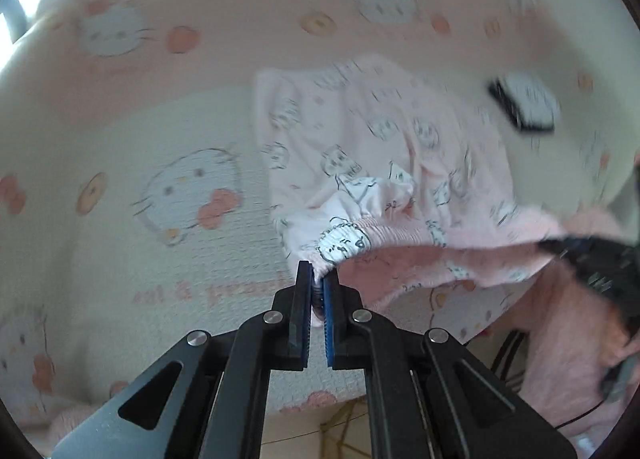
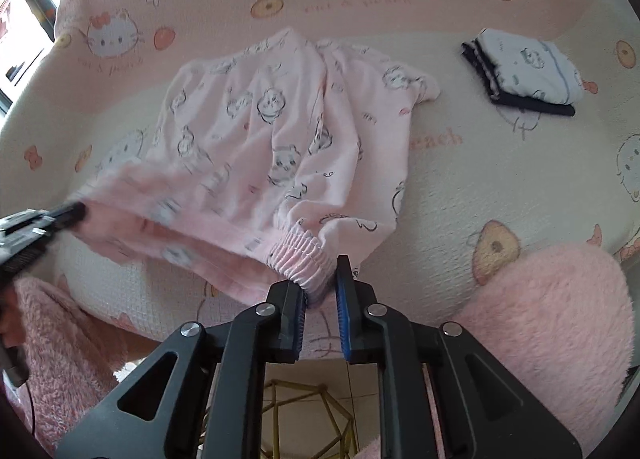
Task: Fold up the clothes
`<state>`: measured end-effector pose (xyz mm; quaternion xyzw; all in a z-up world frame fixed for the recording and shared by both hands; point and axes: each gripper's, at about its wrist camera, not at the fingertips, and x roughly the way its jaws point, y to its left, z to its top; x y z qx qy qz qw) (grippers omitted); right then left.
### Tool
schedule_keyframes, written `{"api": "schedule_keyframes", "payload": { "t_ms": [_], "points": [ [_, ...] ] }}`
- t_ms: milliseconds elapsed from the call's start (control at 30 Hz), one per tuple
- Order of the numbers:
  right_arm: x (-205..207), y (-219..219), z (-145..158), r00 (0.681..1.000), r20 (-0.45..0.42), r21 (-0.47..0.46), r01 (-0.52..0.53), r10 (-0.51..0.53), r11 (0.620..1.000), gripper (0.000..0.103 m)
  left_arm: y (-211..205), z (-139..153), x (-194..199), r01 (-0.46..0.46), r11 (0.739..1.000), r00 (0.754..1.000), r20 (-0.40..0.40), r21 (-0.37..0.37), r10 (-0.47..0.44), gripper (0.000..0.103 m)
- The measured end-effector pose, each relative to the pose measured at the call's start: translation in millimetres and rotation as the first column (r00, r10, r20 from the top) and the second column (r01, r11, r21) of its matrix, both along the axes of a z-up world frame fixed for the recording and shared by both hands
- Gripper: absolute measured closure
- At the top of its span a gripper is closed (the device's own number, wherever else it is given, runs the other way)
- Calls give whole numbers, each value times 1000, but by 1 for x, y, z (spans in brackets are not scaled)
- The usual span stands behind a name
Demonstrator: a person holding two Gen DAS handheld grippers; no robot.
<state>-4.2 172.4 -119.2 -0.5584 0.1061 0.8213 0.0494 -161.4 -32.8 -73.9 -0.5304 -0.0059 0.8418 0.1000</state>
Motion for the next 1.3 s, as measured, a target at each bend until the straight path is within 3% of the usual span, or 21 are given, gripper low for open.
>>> {"api": "schedule_keyframes", "payload": {
  "t_ms": [133, 200, 300, 333, 367, 433, 533, 667, 733, 900, 1067, 1100, 1133, 1167, 1233, 1300],
  "points": [
    [-6, -16, -18, 998, 55, 25, -37, 36, 999, 88, -19, -19, 27, -90, 996, 995, 31, 22, 90, 97],
    [-7, -24, -26, 996, 71, -3, -57, 57, 998, 78, -23, -37, 34, -104, 994, 991, 88, 43, 100, 97],
    [-9, -33, -41, 992, 97, -48, -77, 81, 996, 65, -18, -52, 37, -107, 994, 987, 121, -12, 108, 91],
    [-8, -35, -47, 990, 114, -15, -79, 80, 997, 65, -16, -53, 36, -104, 994, 987, 116, -45, 109, 83],
    [-8, -37, -53, 988, 131, 18, -82, 79, 997, 65, -13, -52, 34, -91, 992, 991, 93, -89, 99, 70],
    [-3, -32, -59, 989, 136, 30, -63, 58, 998, 65, -4, -44, 31, -44, 981, 998, 24, -187, 49, 60],
    [5, -18, -60, 992, 122, 15, -22, 20, 1000, 65, 11, -34, 24, 67, 958, 997, -23, -277, -76, 58],
    [8, -7, -52, 999, 54, 1, 3, -3, 1000, 71, 37, -50, 13, 280, 910, 960, 59, -305, -275, 58],
    [8, -7, -48, 1000, 21, 3, -8, 8, 1000, 71, 48, -60, 10, 338, 892, 941, 92, -300, -326, 58],
    [4, -15, -53, 997, 44, -8, -63, 63, 998, 71, 62, -93, 6, 405, 852, 914, 184, -331, -363, 58],
    [6, -14, -66, 989, 127, -24, -74, 77, 997, 70, 61, -104, 11, 421, 845, 906, 196, -331, -375, 59],
    [6, -14, -66, 988, 131, -27, -76, 79, 997, 70, 59, -106, 10, 404, 858, 913, 194, -318, -358, 65],
    [5, -14, -67, 988, 133, -26, -79, 82, 997, 70, 55, -107, 7, 380, 877, 922, 196, -295, -334, 89],
    [5, -14, -67, 988, 134, -23, -81, 83, 996, 70, 48, -106, 3, 337, 905, 936, 192, -259, -294, 98],
    [5, -16, -67, 988, 132, -11, -82, 82, 997, 70, 32, -98, -3, 235, 954, 964, 167, -186, -205, 98],
    [6, -18, -65, 988, 128, 10, -89, 87, 996, 70, 19, -81, -2, 158, 976, 983, 115, -148, -142, 98]
  ]
}}
